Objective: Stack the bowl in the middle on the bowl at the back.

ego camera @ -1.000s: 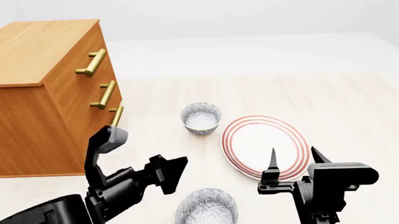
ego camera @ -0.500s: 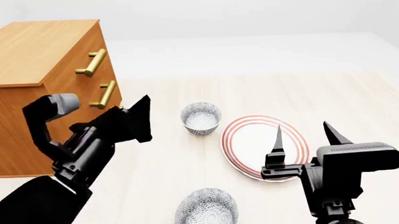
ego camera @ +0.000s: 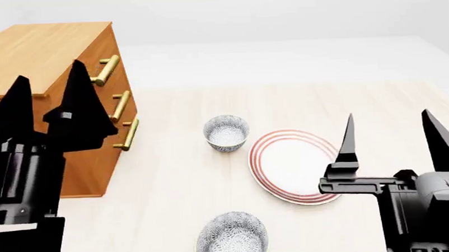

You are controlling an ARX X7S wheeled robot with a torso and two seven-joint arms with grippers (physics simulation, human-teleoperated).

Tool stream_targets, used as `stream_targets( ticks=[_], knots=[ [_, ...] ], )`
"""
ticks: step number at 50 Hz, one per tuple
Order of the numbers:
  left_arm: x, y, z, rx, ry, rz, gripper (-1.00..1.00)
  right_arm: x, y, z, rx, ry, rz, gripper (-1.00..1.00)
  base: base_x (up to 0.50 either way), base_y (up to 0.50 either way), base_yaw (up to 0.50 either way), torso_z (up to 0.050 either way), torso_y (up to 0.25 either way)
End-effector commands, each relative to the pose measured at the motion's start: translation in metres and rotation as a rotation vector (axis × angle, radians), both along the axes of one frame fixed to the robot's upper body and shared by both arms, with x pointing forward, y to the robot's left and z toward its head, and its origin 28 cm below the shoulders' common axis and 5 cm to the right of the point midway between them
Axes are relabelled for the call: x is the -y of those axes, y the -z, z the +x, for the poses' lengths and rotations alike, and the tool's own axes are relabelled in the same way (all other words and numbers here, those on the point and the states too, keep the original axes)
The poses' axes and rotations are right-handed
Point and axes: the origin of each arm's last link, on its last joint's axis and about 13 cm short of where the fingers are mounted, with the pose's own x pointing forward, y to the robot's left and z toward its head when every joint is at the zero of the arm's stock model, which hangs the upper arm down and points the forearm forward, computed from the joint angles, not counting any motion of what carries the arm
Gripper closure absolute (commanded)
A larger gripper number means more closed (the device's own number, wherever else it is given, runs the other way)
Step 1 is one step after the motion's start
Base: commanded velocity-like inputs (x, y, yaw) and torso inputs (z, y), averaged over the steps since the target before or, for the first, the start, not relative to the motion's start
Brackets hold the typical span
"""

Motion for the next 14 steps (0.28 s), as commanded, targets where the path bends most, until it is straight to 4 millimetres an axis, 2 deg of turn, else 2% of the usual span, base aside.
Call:
stream_targets(
  ticks=[1, 5, 14],
  knots=[
    [-0.005, 0.004, -0.005, 0.176, -0.159, 0.034, -1.00, 0.002, -0.007, -0.017, 0.129, 0.062, 0.007, -1.00, 0.00, 0.00, 0.00, 0.000, 0.000],
    [-0.005, 0.007, -0.010, 0.247, -0.187, 0.032, -1.00, 0.001, -0.009, -0.022, 0.173, 0.087, -0.012, -1.00, 0.00, 0.00, 0.00, 0.000, 0.000],
    [-0.009, 0.010, -0.015, 0.252, -0.189, -0.004, -1.00, 0.002, -0.012, -0.034, 0.259, 0.112, -0.020, -1.00, 0.00, 0.00, 0.00, 0.000, 0.000]
  ],
)
